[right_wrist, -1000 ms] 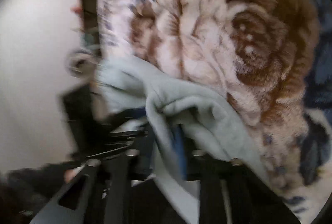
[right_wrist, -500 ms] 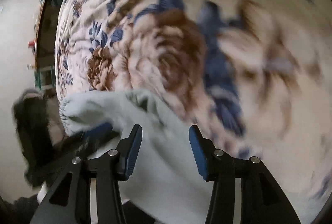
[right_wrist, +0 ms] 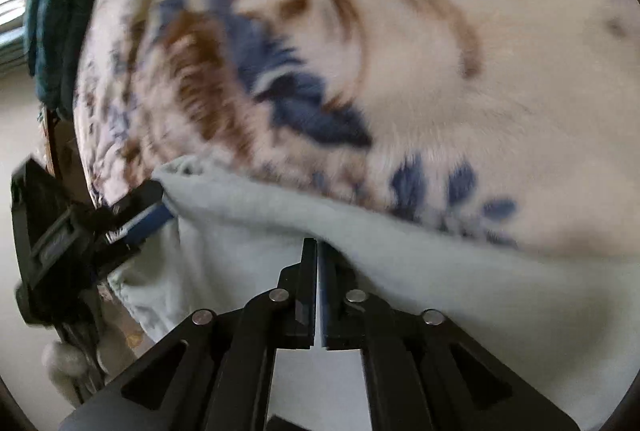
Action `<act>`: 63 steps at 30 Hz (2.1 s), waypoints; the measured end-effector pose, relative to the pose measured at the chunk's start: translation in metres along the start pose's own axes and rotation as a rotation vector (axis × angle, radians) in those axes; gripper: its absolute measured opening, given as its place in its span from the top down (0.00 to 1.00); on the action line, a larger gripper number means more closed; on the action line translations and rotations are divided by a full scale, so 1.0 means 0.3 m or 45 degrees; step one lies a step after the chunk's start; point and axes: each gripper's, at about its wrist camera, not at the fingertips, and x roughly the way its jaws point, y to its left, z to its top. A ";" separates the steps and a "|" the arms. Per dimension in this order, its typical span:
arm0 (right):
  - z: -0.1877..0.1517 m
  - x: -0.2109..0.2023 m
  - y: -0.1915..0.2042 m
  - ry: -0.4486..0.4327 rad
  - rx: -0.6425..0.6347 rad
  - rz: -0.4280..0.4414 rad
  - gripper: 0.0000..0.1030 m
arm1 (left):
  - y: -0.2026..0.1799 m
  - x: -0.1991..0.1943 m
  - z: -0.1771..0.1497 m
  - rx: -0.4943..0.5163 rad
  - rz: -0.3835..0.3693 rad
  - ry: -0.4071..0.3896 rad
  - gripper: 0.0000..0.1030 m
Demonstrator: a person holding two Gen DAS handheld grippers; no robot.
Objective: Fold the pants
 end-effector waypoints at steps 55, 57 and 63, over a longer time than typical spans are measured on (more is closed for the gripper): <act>-0.637 -0.622 -1.657 -0.955 0.797 0.706 0.77 | -0.995 0.146 -0.972 0.482 0.359 -0.251 0.10; -0.663 -0.690 -1.582 -1.000 0.755 0.637 0.77 | -0.970 0.131 -0.961 0.485 0.353 -0.251 0.10; -0.693 -0.868 -1.271 -1.046 0.494 0.298 0.77 | -0.821 0.024 -0.899 0.431 0.340 -0.333 0.10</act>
